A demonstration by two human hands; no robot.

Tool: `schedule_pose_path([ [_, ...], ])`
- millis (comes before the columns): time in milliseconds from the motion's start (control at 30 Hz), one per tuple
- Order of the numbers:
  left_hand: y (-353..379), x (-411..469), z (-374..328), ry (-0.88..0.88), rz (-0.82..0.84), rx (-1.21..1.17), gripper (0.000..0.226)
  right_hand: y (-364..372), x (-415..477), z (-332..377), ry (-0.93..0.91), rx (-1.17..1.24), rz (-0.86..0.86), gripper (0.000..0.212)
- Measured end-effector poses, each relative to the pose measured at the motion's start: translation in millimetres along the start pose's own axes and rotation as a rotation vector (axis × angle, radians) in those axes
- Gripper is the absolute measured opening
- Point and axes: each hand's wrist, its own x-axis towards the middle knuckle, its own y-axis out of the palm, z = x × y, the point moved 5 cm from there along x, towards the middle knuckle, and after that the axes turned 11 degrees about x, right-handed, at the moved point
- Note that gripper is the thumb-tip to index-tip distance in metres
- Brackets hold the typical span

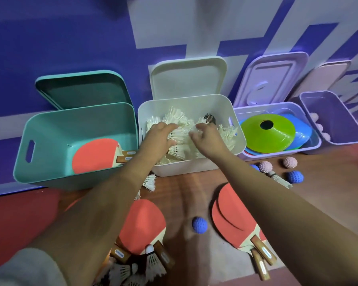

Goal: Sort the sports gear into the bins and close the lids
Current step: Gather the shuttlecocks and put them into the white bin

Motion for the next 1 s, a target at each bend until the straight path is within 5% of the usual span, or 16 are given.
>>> schedule_pose_path([
  [233,30.9,7.2,3.5,0.049,0.299,0.227,0.055,20.1,7.0,-22.2,-0.036,-0.249,0.114,0.063],
  [433,-36.4,-59.7,3.4,-0.046,-0.063,-0.154,0.041,-0.5,-38.2,23.1,-0.329,-0.062,-0.002,0.048],
  [600,-54.6,-164.5,21.5,-0.210,-0.130,-0.290,0.015,23.8,-102.5,50.4,-0.409,0.158,0.157,0.022],
  [833,-7.1,-260.0,92.0,-0.590,0.023,-0.093,0.030,115.0,-148.6,17.6,-0.135,0.161,0.419,0.008],
  [1000,-12.6,-242.5,144.6,-0.507,0.110,0.104,0.048,166.2,-140.3,16.1,-0.049,-0.049,0.470,0.031],
])
